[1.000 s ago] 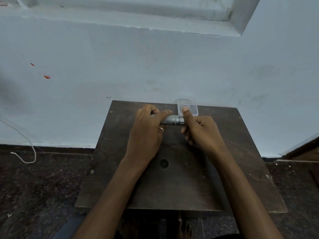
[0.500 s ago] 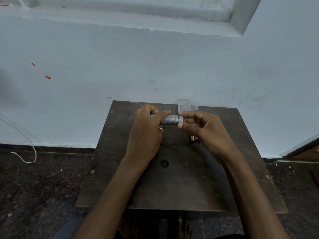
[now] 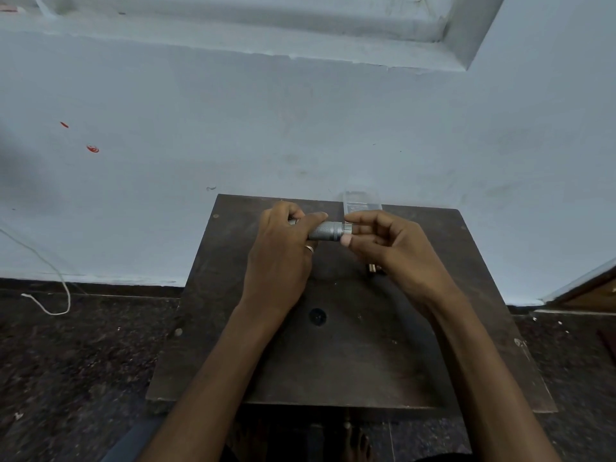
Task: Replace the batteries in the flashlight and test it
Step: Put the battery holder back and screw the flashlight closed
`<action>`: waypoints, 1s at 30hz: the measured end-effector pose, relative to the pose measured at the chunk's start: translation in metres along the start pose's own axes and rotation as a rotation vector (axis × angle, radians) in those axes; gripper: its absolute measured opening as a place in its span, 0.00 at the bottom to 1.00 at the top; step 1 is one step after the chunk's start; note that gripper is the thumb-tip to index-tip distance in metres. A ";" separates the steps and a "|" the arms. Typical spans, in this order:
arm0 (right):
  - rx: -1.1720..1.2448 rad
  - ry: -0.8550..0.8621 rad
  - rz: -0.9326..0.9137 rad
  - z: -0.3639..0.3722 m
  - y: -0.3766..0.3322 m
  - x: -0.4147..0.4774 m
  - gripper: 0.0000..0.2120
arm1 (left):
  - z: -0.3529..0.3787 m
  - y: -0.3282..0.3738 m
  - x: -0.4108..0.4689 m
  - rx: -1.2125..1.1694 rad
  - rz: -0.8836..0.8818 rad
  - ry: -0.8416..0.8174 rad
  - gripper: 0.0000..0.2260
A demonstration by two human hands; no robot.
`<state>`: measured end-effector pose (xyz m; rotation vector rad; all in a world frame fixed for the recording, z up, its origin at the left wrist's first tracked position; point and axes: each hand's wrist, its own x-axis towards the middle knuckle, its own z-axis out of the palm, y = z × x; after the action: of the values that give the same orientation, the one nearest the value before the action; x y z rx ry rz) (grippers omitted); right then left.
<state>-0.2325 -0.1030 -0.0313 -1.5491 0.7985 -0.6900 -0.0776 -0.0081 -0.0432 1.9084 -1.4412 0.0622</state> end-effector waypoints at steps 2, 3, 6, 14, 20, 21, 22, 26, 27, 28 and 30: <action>0.014 -0.002 -0.020 -0.001 -0.001 0.000 0.15 | 0.000 0.000 0.000 0.006 0.000 0.001 0.22; 0.019 0.001 -0.025 -0.001 0.000 0.000 0.14 | -0.001 0.000 0.000 0.010 0.003 -0.001 0.22; -0.009 0.025 0.021 0.004 -0.003 -0.002 0.03 | -0.001 0.001 -0.001 0.008 0.002 -0.004 0.21; -0.212 0.102 0.072 0.010 0.000 0.000 0.21 | -0.003 0.004 -0.001 0.001 0.017 -0.028 0.21; -0.034 -0.023 -0.011 0.001 0.002 0.001 0.08 | -0.002 0.001 0.000 -0.006 0.026 0.003 0.19; -0.060 -0.016 -0.017 0.000 0.002 0.000 0.06 | -0.002 0.001 0.001 -0.016 0.022 0.014 0.18; -0.080 0.000 -0.013 0.001 0.000 -0.001 0.06 | -0.001 0.000 0.001 -0.032 0.019 0.029 0.16; -0.156 0.071 0.049 0.004 -0.002 -0.001 0.21 | -0.001 -0.003 0.003 -0.067 0.041 0.085 0.12; -0.159 0.080 0.066 0.005 -0.001 -0.001 0.23 | -0.001 -0.003 0.003 -0.072 0.047 0.089 0.12; -0.150 0.084 0.078 0.006 -0.002 -0.001 0.23 | -0.001 -0.004 0.004 -0.079 0.051 0.092 0.12; -0.099 0.083 0.067 0.005 -0.002 -0.002 0.18 | -0.002 -0.005 0.004 -0.085 0.057 0.096 0.13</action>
<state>-0.2293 -0.0988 -0.0294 -1.5829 0.9552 -0.6774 -0.0707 -0.0099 -0.0427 1.7716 -1.4120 0.1159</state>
